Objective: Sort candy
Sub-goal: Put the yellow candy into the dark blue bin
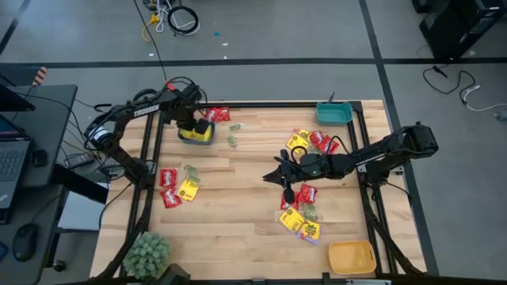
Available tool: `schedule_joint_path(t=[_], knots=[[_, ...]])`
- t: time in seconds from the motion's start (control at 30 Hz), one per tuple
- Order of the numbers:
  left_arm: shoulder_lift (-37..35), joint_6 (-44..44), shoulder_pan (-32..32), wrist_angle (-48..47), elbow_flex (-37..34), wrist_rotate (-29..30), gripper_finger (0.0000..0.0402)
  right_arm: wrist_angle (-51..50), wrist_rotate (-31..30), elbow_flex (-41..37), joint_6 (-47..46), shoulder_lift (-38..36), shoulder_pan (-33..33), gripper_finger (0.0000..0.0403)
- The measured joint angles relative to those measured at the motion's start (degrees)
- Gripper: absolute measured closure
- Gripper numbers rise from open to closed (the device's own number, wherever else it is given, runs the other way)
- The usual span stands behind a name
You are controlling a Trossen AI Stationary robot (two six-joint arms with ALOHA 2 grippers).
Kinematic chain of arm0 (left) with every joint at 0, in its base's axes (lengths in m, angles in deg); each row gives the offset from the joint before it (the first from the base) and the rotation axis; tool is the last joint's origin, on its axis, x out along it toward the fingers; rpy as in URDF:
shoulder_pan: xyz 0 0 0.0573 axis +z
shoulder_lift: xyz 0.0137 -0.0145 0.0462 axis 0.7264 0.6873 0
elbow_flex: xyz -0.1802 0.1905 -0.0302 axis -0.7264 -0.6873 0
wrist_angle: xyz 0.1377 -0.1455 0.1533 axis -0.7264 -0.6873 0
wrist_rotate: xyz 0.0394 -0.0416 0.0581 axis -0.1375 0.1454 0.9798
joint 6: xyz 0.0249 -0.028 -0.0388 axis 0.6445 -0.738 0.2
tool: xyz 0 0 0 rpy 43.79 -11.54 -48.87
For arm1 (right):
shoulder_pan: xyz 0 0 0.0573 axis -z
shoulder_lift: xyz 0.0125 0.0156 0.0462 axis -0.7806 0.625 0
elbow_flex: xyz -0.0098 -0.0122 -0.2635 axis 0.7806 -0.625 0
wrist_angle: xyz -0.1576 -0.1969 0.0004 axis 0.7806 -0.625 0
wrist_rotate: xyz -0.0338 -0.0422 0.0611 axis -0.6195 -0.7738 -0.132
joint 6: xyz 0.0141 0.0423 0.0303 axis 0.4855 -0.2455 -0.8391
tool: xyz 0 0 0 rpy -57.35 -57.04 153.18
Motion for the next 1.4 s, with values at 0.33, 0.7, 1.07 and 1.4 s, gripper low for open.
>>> schedule_joint_path(t=[0.33, 0.7, 1.07, 1.4], knots=[[-2.29, 1.49, -0.54, -7.74, 1.63, 9.83, 0.0399, 0.04, -0.07, 0.00, 0.36, 0.00, -0.09, 0.0382], [-1.30, 10.72, -1.97, 1.33, -3.81, 13.93, 0.0400, 0.11, -1.30, 0.00, 0.90, 0.00, -0.13, 0.0382], [-1.30, 12.70, -2.93, 7.08, -8.41, 14.88, 0.0401, 0.04, -1.55, 0.00, 1.11, 0.00, -0.59, 0.0382], [-1.34, 14.29, -6.31, 8.81, -6.20, 15.83, 0.0401, 0.07, -1.60, 0.00, 1.31, 0.00, -0.83, 0.0382]])
